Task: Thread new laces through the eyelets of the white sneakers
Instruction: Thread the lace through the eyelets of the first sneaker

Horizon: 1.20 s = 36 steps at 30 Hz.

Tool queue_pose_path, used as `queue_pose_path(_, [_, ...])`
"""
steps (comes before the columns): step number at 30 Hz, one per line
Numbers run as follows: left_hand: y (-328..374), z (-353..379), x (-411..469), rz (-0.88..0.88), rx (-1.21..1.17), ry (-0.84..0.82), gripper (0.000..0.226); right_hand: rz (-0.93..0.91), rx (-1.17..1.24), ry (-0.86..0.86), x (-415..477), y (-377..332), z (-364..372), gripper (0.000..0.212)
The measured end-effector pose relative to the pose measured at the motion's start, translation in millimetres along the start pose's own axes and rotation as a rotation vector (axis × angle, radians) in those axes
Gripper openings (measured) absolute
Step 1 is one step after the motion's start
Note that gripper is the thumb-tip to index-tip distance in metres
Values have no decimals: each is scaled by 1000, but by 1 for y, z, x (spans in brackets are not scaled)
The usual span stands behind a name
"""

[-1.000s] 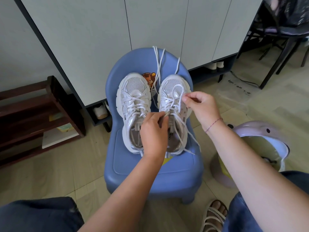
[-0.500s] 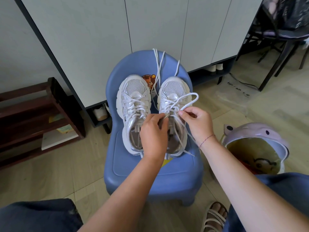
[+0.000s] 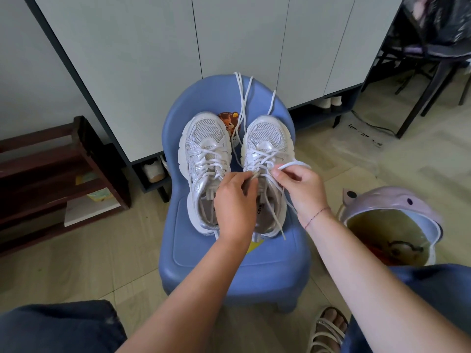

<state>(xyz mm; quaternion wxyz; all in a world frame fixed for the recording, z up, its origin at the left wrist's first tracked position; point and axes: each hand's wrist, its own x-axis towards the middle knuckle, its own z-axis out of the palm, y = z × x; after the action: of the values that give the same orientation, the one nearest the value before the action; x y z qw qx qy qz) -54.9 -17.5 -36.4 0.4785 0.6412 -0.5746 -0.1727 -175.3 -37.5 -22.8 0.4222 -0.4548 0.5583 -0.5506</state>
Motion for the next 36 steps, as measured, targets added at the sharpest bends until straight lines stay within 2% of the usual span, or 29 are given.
queue_pose_path(5, [1,-2,-1,1,-9,-6,21,-63,-145,65,12,-3,-4,22])
queue_pose_path(10, [2,-1,-1,2,-8,-2,21,-13,44,303,30,-14,-24,22])
queue_pose_path(16, [0,0,-1,8,-5,8,22,25,22,101,1,10,5,11])
queue_pose_path(20, [1,-2,-1,4,-1,-3,21,-19,-43,102,11,3,0,10])
queue_pose_path(26, [0,-2,-2,-7,-17,-8,21,-13,103,309,31,-14,-23,20])
queue_pose_path(29, [0,0,-1,-5,-15,-1,22,30,62,167,19,-6,-11,15])
queue_pose_path(32, [-1,0,-1,0,-12,2,21,41,-53,54,5,3,2,21])
queue_pose_path(36, [-1,-2,-1,7,-8,-7,21,10,-91,153,13,-6,-2,26])
